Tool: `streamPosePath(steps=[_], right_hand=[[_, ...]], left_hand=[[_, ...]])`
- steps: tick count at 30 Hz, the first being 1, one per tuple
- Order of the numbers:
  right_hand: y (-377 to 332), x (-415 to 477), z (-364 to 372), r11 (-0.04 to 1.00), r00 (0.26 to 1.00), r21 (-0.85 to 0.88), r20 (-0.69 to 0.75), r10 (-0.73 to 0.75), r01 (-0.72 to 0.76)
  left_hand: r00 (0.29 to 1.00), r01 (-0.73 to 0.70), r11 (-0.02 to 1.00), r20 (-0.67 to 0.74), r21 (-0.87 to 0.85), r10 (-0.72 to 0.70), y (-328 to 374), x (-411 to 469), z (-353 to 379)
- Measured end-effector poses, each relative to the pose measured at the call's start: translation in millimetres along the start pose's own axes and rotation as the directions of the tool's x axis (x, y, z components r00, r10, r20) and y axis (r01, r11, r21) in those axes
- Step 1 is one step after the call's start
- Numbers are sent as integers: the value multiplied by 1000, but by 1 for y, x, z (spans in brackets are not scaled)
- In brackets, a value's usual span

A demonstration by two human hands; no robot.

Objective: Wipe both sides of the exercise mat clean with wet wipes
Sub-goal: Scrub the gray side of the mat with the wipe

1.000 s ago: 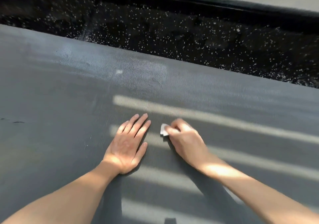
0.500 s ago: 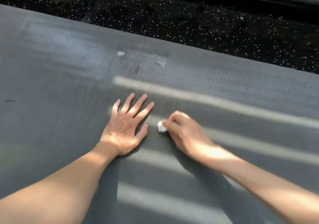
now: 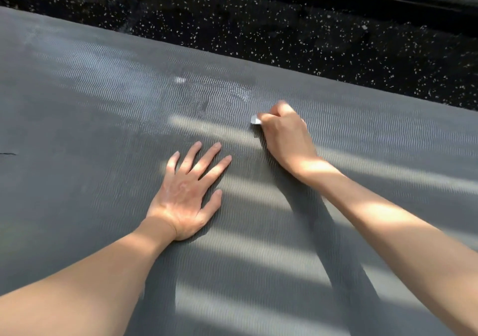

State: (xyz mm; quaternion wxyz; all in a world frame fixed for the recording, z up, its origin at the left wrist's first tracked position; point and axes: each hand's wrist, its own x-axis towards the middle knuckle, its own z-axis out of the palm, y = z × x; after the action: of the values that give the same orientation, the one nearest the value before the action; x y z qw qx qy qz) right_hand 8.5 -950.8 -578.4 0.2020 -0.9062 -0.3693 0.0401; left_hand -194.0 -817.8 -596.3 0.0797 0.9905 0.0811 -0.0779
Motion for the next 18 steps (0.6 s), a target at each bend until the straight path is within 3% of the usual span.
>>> streamPosePath(steps=[2, 4, 6, 9, 13, 16, 18], right_hand=[[-2, -16, 10, 997, 998, 58, 17, -56, 55], [-7, -43, 15, 975, 972, 55, 82, -221, 217], [0, -31, 11, 979, 979, 49, 45, -201, 199], [6, 22, -1, 990, 1000, 139, -7, 11, -10], [4, 12, 2, 993, 1000, 114, 21, -7, 5], [3, 19, 0, 980, 997, 189, 51, -66, 55], [5, 60, -5, 961, 998, 269, 24, 56, -60]], left_hand=[[1000, -3, 1000, 8, 4, 3, 0, 1, 0], [1000, -6, 1000, 15, 15, 6, -2, 2, 0], [1000, -11, 1000, 21, 15, 10, -2, 1, -1], [1000, -11, 1000, 18, 5, 11, -2, -1, -1], [1000, -13, 1000, 27, 2, 13, -1, 1, -3], [1000, -14, 1000, 16, -9, 14, -2, 2, -3], [1000, -20, 1000, 20, -5, 20, -3, 2, -4]])
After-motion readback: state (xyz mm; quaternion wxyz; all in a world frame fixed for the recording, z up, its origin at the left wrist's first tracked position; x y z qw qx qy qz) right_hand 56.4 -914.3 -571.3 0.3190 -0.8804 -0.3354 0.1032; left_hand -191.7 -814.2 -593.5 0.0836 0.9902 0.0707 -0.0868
